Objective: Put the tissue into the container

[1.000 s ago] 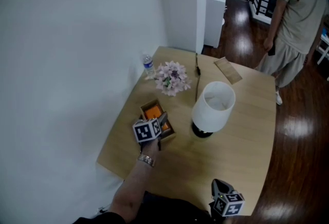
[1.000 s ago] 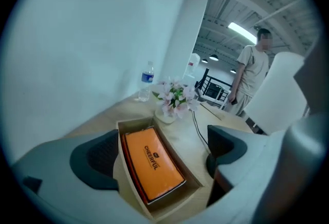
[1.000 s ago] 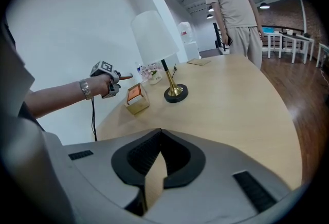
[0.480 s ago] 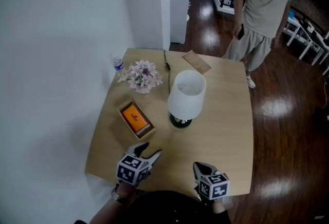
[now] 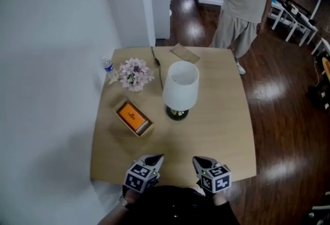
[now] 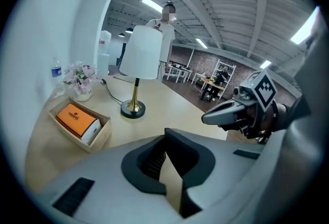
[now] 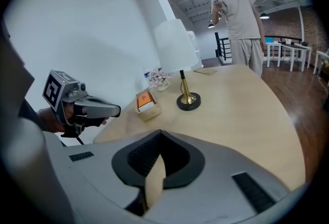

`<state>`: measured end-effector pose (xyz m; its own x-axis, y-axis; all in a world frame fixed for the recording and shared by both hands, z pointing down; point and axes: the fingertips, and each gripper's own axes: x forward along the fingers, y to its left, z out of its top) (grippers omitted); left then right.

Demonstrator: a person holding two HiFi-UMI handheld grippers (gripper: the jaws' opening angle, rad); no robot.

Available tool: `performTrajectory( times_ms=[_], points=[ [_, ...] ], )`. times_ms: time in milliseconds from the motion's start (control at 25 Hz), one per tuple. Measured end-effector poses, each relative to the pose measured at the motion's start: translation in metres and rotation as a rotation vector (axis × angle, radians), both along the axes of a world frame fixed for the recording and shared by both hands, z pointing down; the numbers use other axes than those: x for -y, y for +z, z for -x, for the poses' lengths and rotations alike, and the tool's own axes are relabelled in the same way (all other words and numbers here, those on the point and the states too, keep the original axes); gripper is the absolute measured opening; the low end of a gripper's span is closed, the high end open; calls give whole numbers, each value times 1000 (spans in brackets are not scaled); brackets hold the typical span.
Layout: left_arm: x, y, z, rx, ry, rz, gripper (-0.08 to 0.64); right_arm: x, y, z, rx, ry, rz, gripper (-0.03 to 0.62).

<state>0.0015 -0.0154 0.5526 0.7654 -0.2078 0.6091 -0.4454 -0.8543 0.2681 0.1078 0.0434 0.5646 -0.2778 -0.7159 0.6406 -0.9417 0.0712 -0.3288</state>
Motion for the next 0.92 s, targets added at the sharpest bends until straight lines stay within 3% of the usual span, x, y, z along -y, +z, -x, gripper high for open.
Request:
performTrajectory(
  times_ms=[920],
  points=[
    [-10,-2,13,3,79,-2,6,-10,-8,24,-12,25,5,2]
  ],
)
